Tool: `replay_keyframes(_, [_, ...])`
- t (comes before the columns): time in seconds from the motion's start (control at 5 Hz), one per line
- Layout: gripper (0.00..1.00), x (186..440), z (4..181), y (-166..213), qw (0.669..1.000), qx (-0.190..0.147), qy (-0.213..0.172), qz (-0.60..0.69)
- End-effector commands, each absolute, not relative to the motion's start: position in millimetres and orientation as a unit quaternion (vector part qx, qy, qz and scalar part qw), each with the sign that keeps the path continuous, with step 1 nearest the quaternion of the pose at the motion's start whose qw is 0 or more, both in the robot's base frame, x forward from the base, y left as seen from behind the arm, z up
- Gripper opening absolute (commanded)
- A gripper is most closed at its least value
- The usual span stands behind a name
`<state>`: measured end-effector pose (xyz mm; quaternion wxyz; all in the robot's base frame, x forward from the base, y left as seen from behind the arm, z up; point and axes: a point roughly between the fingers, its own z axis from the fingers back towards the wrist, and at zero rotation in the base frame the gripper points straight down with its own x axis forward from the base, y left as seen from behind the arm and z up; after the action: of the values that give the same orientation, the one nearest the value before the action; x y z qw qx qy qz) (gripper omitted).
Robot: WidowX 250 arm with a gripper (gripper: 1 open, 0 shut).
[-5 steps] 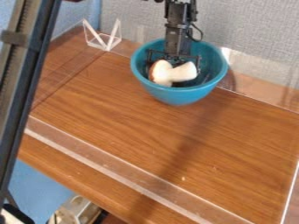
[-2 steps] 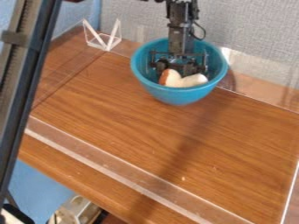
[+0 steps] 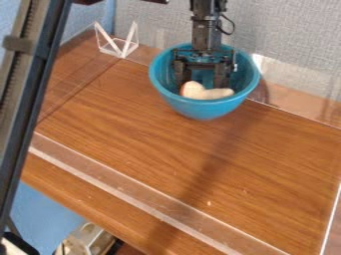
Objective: Put the mushroom in the blue bowl
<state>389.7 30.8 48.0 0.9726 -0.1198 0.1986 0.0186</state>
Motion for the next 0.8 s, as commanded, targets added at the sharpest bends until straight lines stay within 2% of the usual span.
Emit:
replay_keyframes(0.0, [1.00, 387.5, 93.0, 43.4, 0.981, -0.119, 0.155, 0.016])
replay_keyframes(0.2, [1.00, 380.2, 107.1, 50.6, 0.981, -0.125, 0.151, 0.015])
replay_keyframes(0.4, [1.00, 376.8, 112.6, 57.5, 0.981, -0.132, 0.138, 0.032])
replay_keyframes(0.6, [0.00, 375.3, 112.2, 64.8, 0.981, -0.139, 0.129, 0.051])
